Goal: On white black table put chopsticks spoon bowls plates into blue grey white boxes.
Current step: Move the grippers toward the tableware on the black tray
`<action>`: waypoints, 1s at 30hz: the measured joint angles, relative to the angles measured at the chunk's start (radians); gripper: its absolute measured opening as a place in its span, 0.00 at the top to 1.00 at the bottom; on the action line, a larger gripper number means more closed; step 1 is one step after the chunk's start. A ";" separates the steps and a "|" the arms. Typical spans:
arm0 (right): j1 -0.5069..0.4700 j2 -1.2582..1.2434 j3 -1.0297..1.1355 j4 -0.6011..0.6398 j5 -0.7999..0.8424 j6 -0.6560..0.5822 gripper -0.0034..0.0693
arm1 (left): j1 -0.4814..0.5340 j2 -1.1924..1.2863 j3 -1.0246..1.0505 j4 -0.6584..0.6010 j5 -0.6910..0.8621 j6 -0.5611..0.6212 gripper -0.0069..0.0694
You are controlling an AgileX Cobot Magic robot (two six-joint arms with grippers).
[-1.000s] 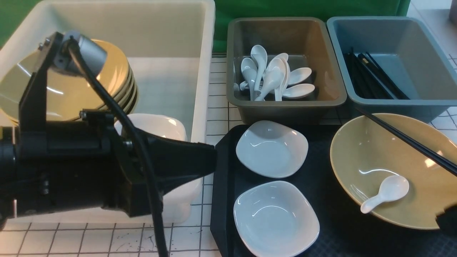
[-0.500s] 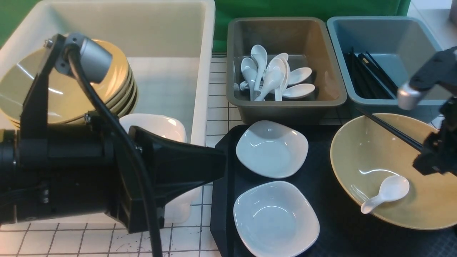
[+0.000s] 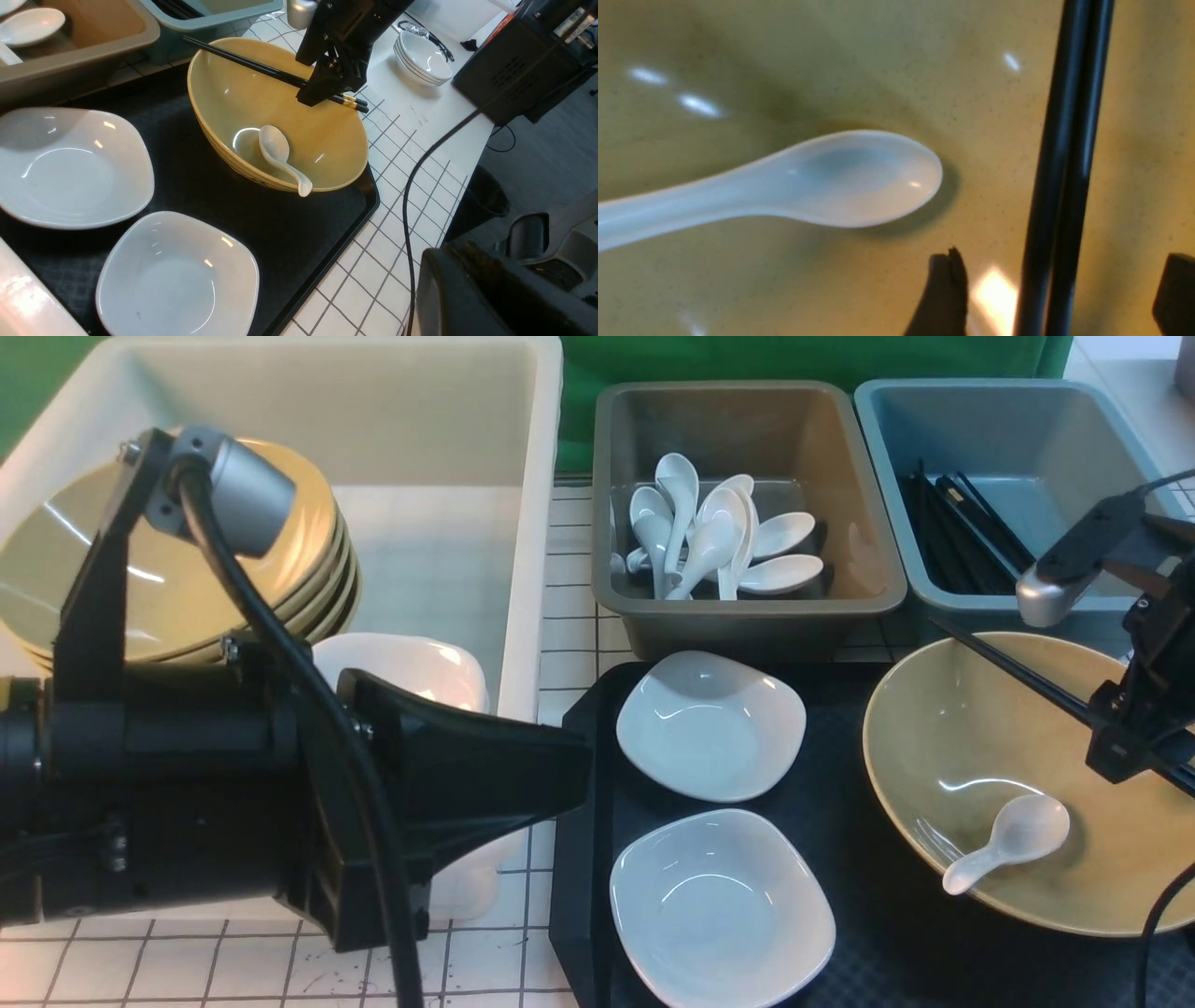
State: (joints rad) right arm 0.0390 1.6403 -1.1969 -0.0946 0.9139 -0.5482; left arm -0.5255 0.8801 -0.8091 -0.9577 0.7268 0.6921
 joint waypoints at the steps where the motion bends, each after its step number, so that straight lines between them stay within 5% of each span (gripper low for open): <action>1: -0.001 0.010 0.000 0.000 -0.001 0.000 0.19 | 0.000 0.000 0.000 0.000 0.000 0.000 0.91; 11: -0.001 0.090 0.000 0.005 -0.011 -0.010 0.24 | 0.000 0.000 0.000 0.000 0.001 0.003 0.91; 16: -0.001 0.092 0.000 0.004 0.008 -0.046 0.43 | 0.000 0.000 0.000 0.000 0.000 0.004 0.91; 22: -0.001 0.083 -0.001 0.003 0.060 -0.079 0.82 | 0.000 0.000 0.000 0.000 -0.003 0.005 0.91; 30: -0.001 -0.088 -0.007 0.072 0.132 0.033 0.82 | 0.000 0.000 0.000 -0.111 -0.104 0.143 0.91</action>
State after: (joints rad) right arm 0.0377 1.5522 -1.2041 -0.0230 1.0463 -0.5147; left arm -0.5255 0.8801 -0.8091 -1.0685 0.6229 0.8355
